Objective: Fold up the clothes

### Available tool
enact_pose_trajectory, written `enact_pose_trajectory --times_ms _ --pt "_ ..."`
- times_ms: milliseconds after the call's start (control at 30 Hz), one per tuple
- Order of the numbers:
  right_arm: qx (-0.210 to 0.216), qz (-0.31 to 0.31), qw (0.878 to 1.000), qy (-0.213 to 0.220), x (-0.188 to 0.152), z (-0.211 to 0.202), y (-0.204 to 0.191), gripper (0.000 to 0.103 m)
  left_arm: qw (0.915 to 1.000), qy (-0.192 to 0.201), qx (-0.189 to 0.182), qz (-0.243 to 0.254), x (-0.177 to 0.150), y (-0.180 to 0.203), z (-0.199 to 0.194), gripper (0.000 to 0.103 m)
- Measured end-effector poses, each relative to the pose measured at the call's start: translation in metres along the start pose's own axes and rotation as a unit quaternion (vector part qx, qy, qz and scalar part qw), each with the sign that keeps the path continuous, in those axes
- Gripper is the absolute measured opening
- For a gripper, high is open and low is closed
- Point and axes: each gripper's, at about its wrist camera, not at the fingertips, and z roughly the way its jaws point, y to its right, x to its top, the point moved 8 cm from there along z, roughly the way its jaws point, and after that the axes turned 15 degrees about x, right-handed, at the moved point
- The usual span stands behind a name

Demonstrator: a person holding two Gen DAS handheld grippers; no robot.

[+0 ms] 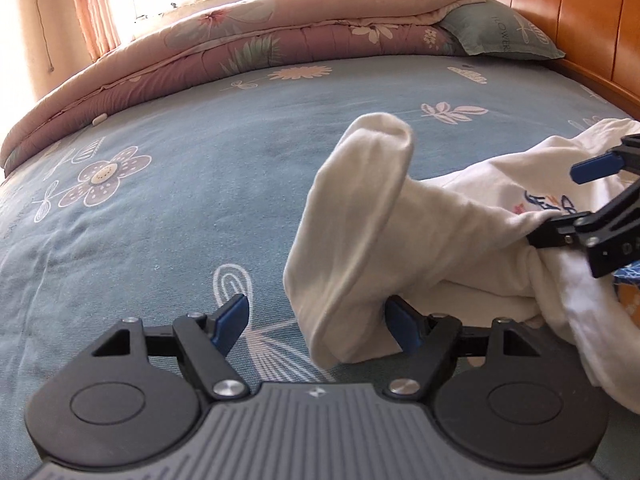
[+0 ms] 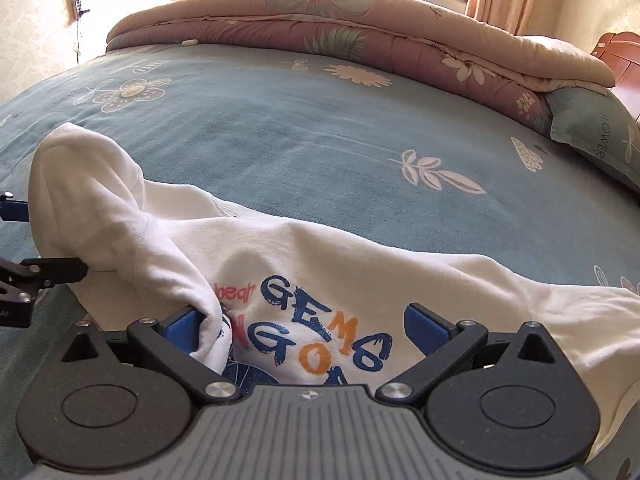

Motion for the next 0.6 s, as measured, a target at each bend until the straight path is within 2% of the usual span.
enact_pose_trajectory --times_ms 100,233,367,500,600 --pt "0.01 -0.009 1.0 0.009 0.001 -0.008 -0.005 0.103 0.9998 0.002 -0.004 -0.018 0.01 -0.016 0.002 0.078" --pt "0.015 -0.026 0.999 0.022 0.006 -0.011 -0.015 0.103 0.9989 0.03 -0.01 -0.033 0.044 -0.044 -0.006 0.078" --pt "0.017 -0.032 0.999 0.034 0.014 -0.011 -0.027 0.103 0.9984 0.056 0.002 -0.002 0.085 -0.037 0.006 0.078" --pt "0.015 -0.032 0.999 0.032 0.014 -0.016 -0.036 0.103 0.9997 0.007 -0.023 -0.002 0.096 -0.003 0.045 0.077" --pt "0.033 -0.038 0.999 0.022 0.005 -0.02 -0.044 0.103 0.9982 -0.008 -0.057 -0.016 0.084 0.012 0.043 0.075"
